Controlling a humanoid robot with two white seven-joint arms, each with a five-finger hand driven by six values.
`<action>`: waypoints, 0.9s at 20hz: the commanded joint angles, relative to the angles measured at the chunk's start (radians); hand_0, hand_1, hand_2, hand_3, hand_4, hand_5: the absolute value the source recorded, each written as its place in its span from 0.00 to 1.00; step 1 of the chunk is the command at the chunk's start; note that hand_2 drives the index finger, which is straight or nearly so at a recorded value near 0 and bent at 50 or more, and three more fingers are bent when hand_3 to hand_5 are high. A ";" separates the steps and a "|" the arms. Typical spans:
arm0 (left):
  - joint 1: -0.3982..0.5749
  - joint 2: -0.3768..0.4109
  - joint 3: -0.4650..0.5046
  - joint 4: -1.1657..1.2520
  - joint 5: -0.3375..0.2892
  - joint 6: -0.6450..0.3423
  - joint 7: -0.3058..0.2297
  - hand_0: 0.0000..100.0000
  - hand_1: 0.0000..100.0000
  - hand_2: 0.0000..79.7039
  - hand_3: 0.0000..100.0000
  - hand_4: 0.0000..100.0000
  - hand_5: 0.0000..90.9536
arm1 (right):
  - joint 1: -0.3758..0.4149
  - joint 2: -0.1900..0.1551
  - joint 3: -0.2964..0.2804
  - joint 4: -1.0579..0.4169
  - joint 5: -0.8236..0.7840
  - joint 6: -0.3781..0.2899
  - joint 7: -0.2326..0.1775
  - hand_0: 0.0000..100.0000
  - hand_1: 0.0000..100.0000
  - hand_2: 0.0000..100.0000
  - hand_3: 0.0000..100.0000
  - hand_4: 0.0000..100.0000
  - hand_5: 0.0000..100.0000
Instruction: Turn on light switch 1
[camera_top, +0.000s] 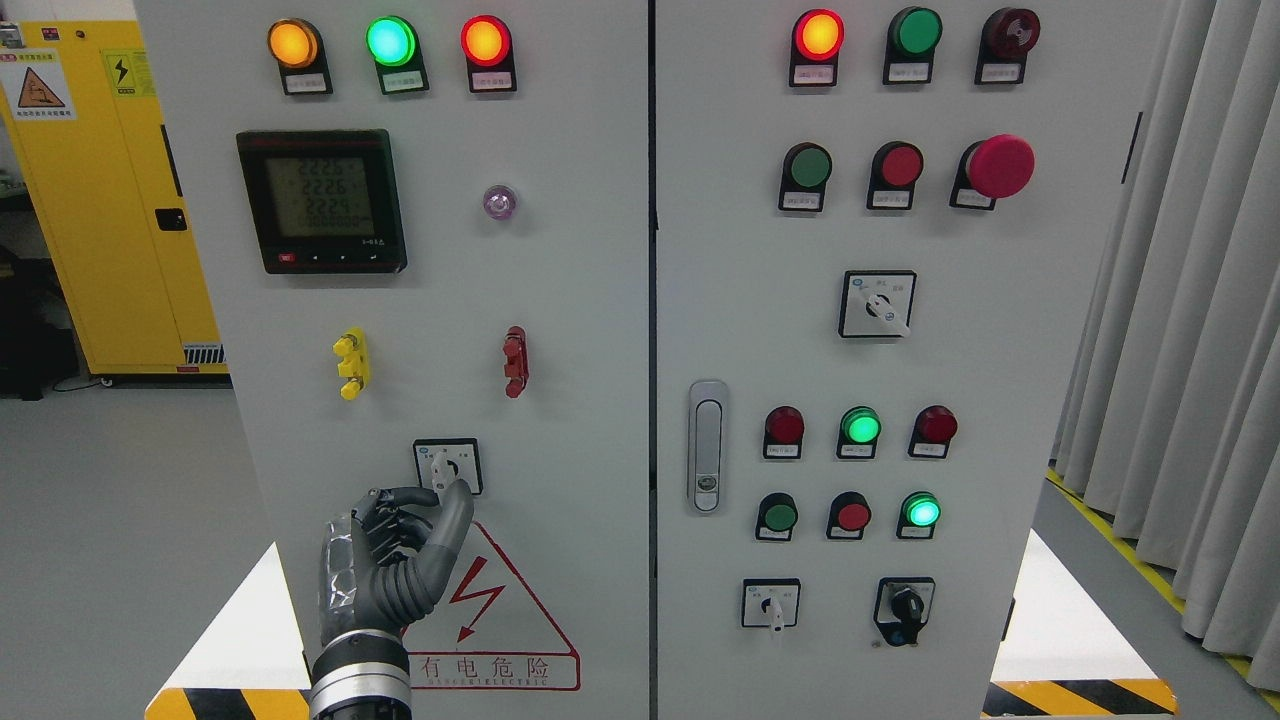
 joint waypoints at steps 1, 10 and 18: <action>-0.013 -0.009 -0.001 0.015 -0.002 0.011 0.000 0.24 0.65 0.69 0.87 0.83 0.88 | 0.000 0.000 0.000 0.000 0.000 0.000 0.000 0.00 0.50 0.04 0.00 0.00 0.00; -0.025 -0.015 -0.001 0.025 -0.015 0.031 0.000 0.25 0.64 0.70 0.87 0.83 0.88 | 0.000 0.000 0.000 0.000 0.000 0.000 0.000 0.00 0.50 0.04 0.00 0.00 0.00; -0.033 -0.015 -0.001 0.025 -0.015 0.032 0.000 0.25 0.64 0.70 0.87 0.83 0.88 | 0.000 0.000 0.000 0.000 0.000 0.000 0.000 0.00 0.50 0.04 0.00 0.00 0.00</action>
